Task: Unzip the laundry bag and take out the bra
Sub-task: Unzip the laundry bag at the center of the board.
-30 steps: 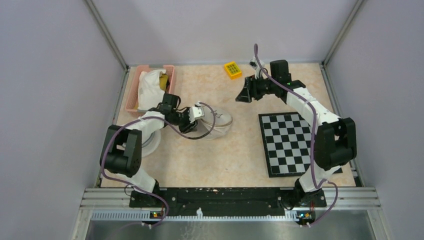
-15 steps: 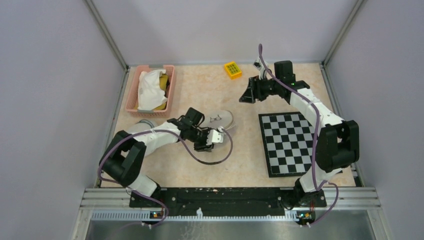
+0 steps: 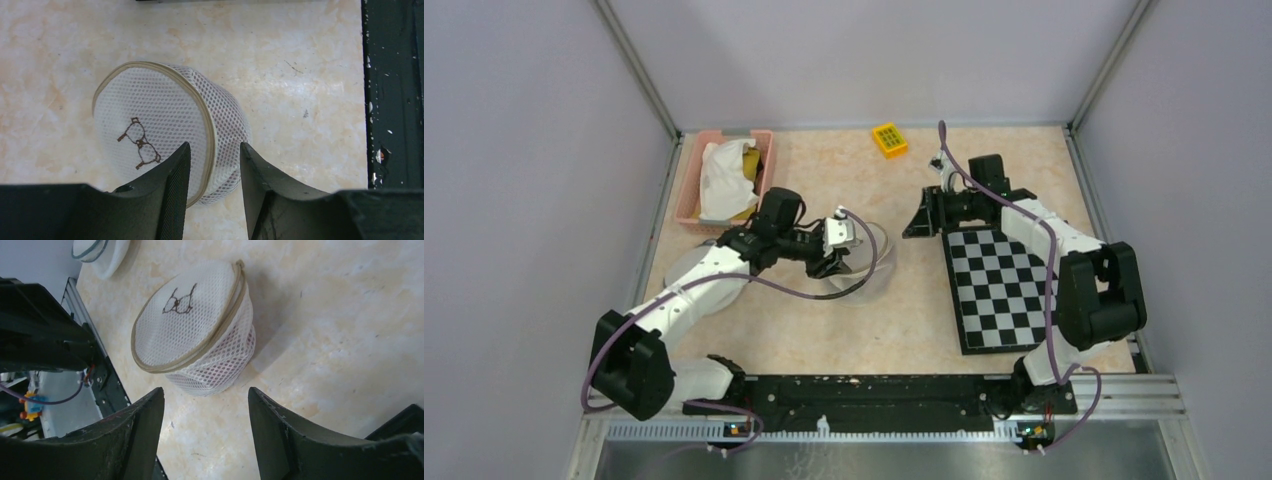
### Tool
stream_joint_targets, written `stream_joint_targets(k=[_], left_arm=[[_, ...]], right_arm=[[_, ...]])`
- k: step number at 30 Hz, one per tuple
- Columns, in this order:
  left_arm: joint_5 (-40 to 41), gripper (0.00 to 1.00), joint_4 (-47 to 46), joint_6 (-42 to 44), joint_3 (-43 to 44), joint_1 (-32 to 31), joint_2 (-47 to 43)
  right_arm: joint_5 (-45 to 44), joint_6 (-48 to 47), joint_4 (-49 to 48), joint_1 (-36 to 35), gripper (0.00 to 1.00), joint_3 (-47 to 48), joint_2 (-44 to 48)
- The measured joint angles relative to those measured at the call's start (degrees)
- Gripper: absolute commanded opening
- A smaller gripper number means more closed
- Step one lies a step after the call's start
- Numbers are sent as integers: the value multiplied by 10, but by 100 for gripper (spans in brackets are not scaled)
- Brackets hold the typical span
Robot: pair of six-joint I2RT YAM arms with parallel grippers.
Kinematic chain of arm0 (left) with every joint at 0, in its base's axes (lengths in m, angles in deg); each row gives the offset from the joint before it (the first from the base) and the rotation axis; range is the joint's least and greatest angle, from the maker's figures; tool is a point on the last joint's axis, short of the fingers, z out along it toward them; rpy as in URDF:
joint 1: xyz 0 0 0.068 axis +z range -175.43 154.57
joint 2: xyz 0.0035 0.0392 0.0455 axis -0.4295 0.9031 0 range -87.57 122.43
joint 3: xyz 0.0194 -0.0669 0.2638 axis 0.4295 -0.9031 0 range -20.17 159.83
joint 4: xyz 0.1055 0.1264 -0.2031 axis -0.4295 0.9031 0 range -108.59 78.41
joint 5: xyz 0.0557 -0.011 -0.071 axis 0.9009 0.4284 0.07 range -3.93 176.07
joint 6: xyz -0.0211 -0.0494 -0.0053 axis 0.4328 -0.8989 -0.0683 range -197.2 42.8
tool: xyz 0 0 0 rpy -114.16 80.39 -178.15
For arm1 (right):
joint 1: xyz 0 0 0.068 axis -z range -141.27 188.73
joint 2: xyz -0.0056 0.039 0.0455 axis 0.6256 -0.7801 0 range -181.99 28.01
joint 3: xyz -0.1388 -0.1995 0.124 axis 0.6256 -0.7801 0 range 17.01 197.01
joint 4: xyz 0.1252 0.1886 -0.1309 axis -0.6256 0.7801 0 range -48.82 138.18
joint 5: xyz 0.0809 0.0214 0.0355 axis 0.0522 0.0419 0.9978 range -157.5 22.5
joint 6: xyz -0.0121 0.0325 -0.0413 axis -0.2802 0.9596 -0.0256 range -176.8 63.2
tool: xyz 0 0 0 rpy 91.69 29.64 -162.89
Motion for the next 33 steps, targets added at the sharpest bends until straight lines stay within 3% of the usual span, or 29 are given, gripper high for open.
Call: stream_joint_targets(k=[14, 27, 30, 33], left_arm=[[41, 49, -26, -24, 1, -37, 52], [70, 23, -25, -16, 24, -52, 96], [77, 32, -25, -14, 24, -52, 96], [87, 33, -24, -12, 24, -52, 96]], right_arm=[[44, 65, -86, -5, 57, -107, 0], [47, 69, -104, -34, 56, -114, 0], [47, 69, -104, -37, 56, -114, 0], [47, 69, -104, -37, 56, -113, 0]])
